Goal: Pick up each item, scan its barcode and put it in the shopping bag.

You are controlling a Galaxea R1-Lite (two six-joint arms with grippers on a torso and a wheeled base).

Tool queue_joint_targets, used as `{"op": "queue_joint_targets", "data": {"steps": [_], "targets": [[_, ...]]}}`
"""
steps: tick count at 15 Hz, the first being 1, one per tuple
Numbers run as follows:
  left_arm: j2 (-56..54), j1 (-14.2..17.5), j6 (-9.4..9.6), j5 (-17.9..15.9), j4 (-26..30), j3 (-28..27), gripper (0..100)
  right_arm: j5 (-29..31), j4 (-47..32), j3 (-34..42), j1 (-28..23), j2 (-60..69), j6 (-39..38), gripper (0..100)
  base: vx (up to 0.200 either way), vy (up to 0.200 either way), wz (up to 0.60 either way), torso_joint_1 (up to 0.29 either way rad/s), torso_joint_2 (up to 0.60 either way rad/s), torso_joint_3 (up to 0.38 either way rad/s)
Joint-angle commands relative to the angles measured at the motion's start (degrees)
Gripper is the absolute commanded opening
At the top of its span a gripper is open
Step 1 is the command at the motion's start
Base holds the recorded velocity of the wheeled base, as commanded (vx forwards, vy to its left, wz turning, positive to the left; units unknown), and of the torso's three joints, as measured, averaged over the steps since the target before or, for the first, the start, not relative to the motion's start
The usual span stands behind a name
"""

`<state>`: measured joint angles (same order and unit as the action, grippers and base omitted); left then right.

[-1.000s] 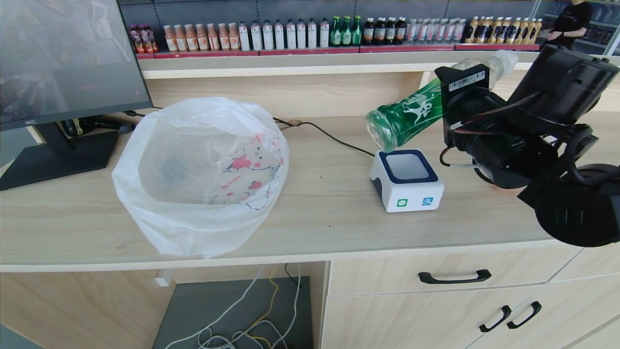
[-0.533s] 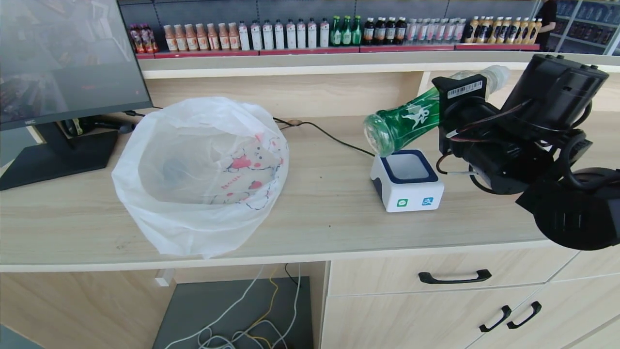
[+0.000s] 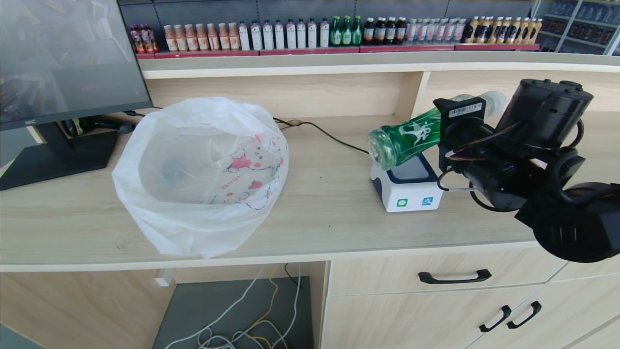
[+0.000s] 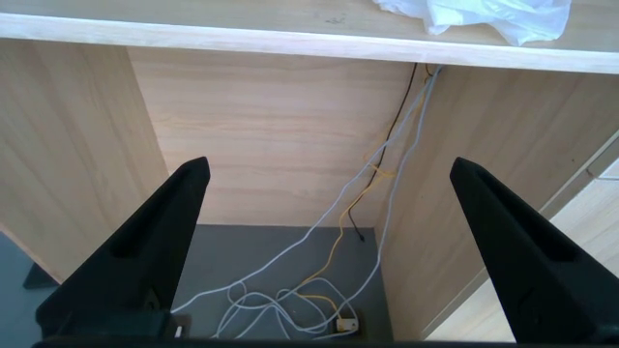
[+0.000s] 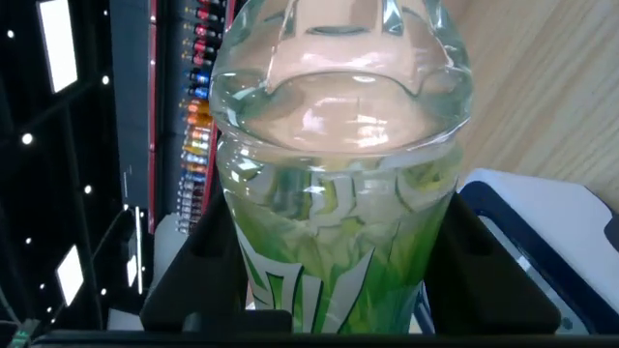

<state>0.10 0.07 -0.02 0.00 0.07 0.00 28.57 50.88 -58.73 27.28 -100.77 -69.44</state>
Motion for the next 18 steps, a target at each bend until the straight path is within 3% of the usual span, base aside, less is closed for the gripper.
{"op": "queue_joint_targets", "data": {"steps": [1, 18], "targets": [[0.0, 0.0, 0.02, 0.0, 0.0, 0.0, 100, -0.1, 0.2, 0.3, -0.9, 0.0, -0.8, 0, 0.0, 0.0, 0.0, 0.0, 0.0, 0.0], [0.0, -0.1, 0.02, 0.0, 0.0, 0.0, 100, -0.4, 0.4, 2.0, -3.7, -1.2, -2.3, 0, 0.0, 0.0, 0.0, 0.0, 0.0, 0.0]]}}
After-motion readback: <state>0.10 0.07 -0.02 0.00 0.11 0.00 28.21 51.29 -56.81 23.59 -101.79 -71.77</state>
